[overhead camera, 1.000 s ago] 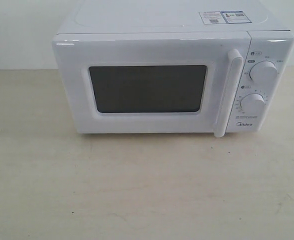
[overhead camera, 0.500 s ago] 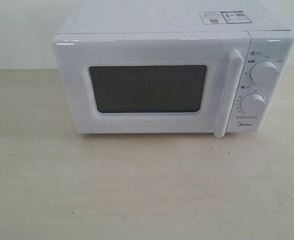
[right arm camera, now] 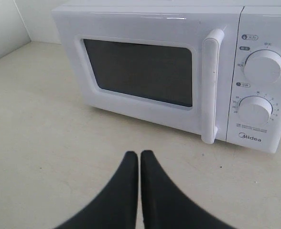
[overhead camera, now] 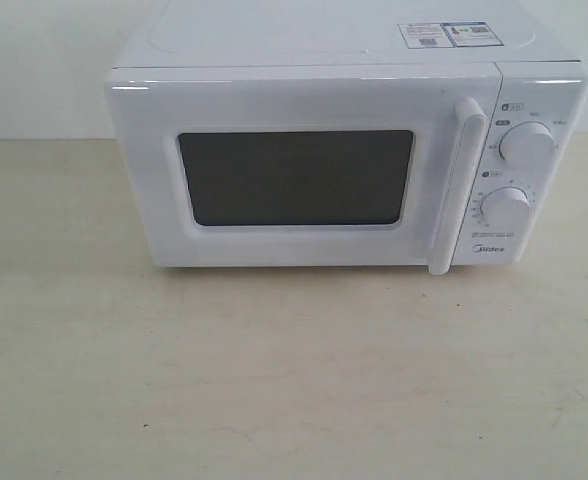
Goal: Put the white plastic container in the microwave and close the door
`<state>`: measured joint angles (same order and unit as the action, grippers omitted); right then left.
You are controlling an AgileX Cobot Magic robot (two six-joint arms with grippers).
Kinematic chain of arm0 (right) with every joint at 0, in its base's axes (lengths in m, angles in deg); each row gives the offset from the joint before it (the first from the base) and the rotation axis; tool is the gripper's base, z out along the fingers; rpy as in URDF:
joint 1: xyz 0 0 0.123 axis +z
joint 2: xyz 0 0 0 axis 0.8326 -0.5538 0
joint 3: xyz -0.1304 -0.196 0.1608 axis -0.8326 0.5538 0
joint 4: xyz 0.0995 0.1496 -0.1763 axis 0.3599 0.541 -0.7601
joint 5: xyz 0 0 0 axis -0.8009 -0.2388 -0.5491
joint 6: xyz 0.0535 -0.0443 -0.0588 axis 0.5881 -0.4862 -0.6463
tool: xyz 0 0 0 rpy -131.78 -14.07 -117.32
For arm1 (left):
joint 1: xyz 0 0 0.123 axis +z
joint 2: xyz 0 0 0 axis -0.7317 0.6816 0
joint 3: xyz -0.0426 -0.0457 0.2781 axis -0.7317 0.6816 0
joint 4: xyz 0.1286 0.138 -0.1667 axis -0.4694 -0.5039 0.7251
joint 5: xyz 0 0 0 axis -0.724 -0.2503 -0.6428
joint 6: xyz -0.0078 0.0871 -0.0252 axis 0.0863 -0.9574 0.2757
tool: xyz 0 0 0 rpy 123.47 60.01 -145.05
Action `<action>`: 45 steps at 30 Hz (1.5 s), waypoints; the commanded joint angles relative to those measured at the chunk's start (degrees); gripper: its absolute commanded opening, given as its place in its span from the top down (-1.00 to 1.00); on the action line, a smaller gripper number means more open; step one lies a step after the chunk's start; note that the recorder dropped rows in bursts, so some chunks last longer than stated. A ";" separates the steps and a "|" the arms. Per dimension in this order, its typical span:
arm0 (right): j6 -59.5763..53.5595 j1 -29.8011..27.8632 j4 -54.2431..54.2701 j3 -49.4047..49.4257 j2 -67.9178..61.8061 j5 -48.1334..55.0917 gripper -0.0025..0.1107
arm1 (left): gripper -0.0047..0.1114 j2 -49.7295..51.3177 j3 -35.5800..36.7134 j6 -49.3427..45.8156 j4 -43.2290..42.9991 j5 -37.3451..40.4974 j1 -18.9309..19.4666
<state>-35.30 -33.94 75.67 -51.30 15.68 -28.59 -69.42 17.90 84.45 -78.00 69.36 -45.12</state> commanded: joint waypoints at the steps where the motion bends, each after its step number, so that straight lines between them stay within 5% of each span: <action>1: -0.01 -0.16 -0.37 0.07 0.39 -0.36 0.96 | 0.84 -0.14 0.19 0.36 0.44 -0.19 0.18; 19: -2.62 -0.77 -3.14 0.07 0.39 -3.01 0.96 | 0.84 -0.14 0.19 0.36 0.44 -0.19 0.18; 27: -11.20 -18.80 -6.63 0.07 0.39 -12.35 0.96 | 0.84 -0.14 0.19 0.36 0.44 -0.19 0.18; 31: -10.21 -23.14 -5.25 4.51 0.43 -24.59 0.96 | 0.84 -0.14 0.19 0.36 0.44 -0.19 0.18; 37: -9.42 -22.36 0.59 16.79 4.06 -39.22 0.96 | 0.84 -0.14 0.19 0.36 0.44 -0.19 0.18; 45: -4.63 -19.91 0.83 23.38 10.87 -34.71 0.96 | 0.84 -0.14 0.19 0.36 0.44 -0.19 0.18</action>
<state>-39.83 -54.08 76.72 -28.31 26.21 -66.03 -69.42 17.90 84.45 -78.00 69.36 -45.12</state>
